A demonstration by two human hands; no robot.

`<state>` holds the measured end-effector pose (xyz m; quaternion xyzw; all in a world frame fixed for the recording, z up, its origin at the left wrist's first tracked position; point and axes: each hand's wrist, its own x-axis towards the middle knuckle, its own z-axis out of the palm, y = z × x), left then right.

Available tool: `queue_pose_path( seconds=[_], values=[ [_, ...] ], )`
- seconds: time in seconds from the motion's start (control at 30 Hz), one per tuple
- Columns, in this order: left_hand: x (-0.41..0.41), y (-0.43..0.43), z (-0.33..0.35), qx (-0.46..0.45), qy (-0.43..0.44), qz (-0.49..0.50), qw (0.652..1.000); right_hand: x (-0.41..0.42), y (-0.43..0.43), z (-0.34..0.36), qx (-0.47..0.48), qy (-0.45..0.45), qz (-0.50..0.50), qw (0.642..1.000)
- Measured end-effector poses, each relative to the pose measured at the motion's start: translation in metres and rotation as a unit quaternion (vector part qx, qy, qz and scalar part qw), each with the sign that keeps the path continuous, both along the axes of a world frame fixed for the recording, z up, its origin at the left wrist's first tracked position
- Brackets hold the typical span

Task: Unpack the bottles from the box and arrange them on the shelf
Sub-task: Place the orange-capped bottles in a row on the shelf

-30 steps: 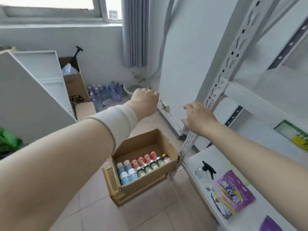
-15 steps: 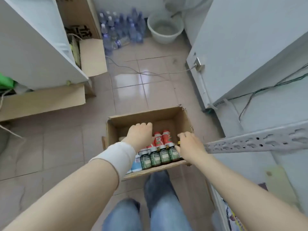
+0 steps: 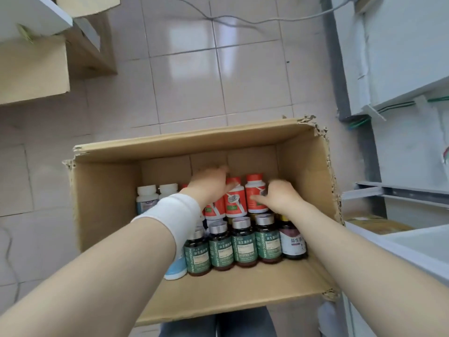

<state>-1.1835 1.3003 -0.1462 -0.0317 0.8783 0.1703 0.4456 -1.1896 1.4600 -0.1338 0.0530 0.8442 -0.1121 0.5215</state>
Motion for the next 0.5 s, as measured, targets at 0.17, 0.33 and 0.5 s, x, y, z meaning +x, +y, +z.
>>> queue_pose_path(
  seconds=[0.17, 0.33, 0.5],
  values=[
    [-0.004, -0.003, -0.021, 0.024, -0.023, -0.001, 0.999, 0.005, 0.002, -0.020, -0.030, -0.006, -0.074, 0.997],
    [0.001, -0.005, -0.013, 0.086, 0.012, 0.052, 0.995, 0.003, 0.008, -0.010, -0.041, 0.001, -0.141, 0.989],
    [0.007, -0.016, 0.028, 0.158, 0.066, 0.133, 0.976, 0.004, 0.011, 0.021, -0.059, 0.045, -0.202, 0.977]
  ],
)
